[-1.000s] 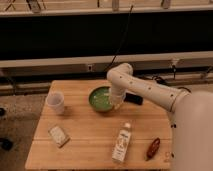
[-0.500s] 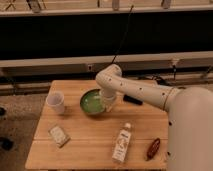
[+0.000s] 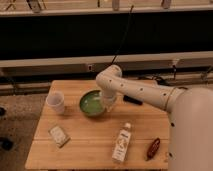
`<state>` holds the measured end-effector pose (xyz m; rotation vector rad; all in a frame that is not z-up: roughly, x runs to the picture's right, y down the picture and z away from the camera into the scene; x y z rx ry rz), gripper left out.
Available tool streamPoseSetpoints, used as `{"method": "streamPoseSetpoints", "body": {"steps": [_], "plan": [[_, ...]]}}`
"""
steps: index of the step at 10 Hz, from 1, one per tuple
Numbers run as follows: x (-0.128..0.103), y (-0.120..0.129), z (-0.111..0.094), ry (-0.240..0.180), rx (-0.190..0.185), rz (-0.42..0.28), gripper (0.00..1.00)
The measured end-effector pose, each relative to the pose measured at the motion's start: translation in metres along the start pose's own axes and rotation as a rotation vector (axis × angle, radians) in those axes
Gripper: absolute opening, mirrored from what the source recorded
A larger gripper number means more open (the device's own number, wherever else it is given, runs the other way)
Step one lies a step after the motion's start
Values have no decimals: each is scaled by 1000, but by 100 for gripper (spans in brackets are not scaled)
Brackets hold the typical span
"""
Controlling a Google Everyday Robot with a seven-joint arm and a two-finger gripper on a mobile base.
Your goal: Drag the ceramic bowl in a circle
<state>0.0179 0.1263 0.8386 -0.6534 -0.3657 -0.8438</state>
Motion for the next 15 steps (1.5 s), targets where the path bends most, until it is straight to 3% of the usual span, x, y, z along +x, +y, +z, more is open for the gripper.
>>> {"method": "streamPoseSetpoints", "body": {"steps": [3,9,13,15], "plan": [[-20,-3,0,-3,0,-22,0],[-6,8,-4,-8,2,-39,0],[-30,-1,-4,-9,14,-56,0],[-27,3,-6,-8,10,-65,0]]}}
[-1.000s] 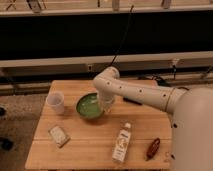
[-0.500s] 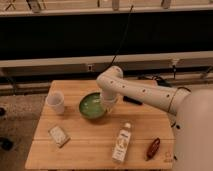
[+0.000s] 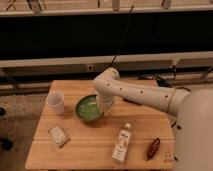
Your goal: Drag the ceramic bowl in a circle
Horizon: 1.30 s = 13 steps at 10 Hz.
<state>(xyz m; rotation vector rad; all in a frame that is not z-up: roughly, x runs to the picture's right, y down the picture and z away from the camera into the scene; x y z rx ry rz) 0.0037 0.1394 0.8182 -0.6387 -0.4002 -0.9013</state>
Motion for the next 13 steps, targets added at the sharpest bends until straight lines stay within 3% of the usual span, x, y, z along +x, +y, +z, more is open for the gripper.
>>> {"method": "streamPoseSetpoints", "body": {"steps": [4,7,11,13], "plan": [[16,19,-3,-12,2,16,0],[21,12,-5,-13,11,-7,0],[-2,-6,-5,-19,5,-34,0],[-2,-4,-6,-18,1,-46,0]]}}
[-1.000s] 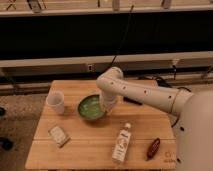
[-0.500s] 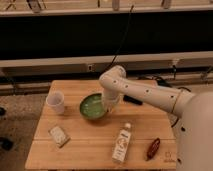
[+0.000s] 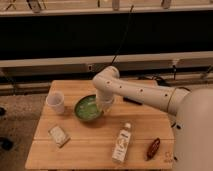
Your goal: Drag the ceramic bowl in a circle
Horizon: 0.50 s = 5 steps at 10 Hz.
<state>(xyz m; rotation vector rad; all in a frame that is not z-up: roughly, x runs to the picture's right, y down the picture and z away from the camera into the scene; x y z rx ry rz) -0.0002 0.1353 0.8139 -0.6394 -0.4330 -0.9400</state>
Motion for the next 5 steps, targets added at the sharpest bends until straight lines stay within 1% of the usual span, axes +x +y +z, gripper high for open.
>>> {"method": "streamPoseSetpoints", "body": {"steps": [1,3,5], "plan": [[3,4,-1,-2,1,-1,0],[17,19,-3,-4,3,22,0],[19,19,-4,-6,6,34,0]]}}
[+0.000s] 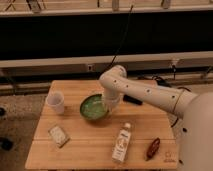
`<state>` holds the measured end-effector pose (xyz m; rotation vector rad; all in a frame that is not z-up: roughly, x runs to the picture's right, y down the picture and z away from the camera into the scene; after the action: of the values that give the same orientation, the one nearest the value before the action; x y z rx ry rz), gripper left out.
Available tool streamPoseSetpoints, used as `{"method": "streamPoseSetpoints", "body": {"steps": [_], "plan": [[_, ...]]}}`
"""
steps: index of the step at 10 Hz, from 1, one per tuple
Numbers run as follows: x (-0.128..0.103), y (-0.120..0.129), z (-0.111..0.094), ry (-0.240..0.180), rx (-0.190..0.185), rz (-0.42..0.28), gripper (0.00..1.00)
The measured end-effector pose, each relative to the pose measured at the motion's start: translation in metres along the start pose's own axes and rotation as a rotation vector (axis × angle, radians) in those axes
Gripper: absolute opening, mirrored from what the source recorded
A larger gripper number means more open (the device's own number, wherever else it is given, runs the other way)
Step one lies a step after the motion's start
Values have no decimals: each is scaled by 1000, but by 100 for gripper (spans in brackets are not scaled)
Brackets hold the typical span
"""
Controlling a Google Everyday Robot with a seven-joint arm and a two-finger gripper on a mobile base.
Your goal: Drag the ceramic bowl in a circle
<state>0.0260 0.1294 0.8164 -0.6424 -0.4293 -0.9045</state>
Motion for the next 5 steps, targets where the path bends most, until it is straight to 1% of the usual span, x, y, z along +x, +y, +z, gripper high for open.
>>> {"method": "streamPoseSetpoints", "body": {"steps": [1,3,5], "plan": [[0,-2,0,-1,5,-2,0],[-3,2,0,0,-1,-14,0],[-11,-4,1,0,-2,-25,0]]}}
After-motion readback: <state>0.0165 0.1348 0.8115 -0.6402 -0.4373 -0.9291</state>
